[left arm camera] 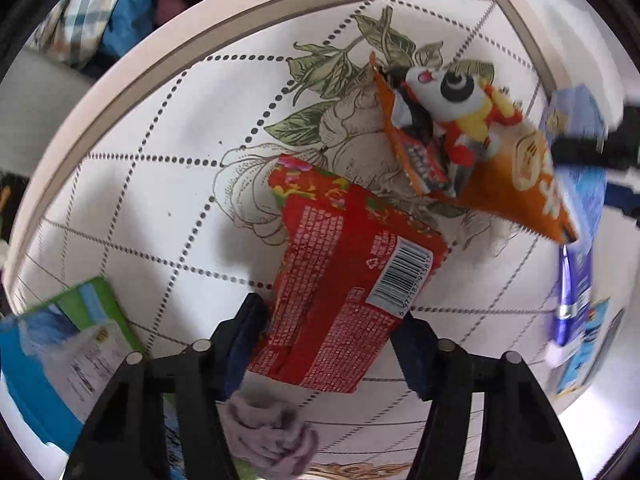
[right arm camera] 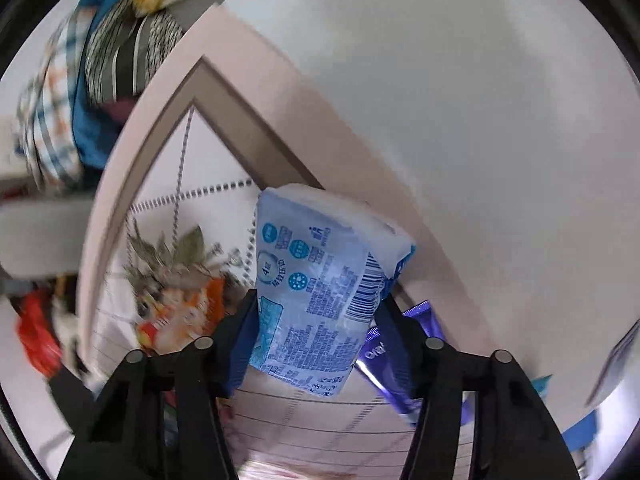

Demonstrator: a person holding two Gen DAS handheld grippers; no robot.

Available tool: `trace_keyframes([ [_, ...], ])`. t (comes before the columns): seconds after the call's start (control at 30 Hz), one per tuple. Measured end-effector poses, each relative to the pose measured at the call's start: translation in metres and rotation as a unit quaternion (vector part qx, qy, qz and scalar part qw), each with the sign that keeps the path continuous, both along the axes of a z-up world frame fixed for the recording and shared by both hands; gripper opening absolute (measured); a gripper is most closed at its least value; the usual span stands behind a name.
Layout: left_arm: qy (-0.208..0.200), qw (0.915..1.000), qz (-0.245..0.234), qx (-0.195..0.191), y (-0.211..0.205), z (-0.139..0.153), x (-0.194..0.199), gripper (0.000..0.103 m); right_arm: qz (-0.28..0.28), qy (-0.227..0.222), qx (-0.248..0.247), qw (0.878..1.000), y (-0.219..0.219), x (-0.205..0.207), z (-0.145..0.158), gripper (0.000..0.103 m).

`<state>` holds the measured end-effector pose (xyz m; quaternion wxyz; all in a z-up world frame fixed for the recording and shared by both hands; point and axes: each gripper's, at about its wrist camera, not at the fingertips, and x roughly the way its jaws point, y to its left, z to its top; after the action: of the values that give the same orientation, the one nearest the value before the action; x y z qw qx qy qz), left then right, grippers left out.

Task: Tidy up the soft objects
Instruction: 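Grasp the red snack bag with the left tool while the right grasps the wipes pack, then carry both packs over the box and release them inside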

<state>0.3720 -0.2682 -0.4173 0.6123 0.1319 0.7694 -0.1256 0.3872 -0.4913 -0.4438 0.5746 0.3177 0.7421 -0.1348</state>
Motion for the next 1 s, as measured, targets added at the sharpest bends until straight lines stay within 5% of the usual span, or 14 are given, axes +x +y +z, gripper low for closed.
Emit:
trace_keyframes([
  [0.23,-0.007,0.9982,0.053,-0.027,0.012,0.01,-0.006,0.05,0.077,-0.012,-0.052,0.996,0.015,-0.005,0.015,0.048],
  [0.5,-0.021,0.9939,0.084,-0.068,0.034,0.042,-0.023,0.047,0.091,-0.057,-0.073,0.991,0.022,-0.02,0.054,0.045],
  [0.73,-0.055,0.9843,0.113,-0.124,0.06,0.106,-0.054,0.047,0.112,-0.111,-0.053,0.986,0.043,-0.056,0.114,0.045],
  [1.0,-0.112,0.9707,0.14,-0.159,0.139,0.198,-0.09,0.047,0.186,-0.186,-0.014,0.965,0.129,-0.093,0.203,0.045],
])
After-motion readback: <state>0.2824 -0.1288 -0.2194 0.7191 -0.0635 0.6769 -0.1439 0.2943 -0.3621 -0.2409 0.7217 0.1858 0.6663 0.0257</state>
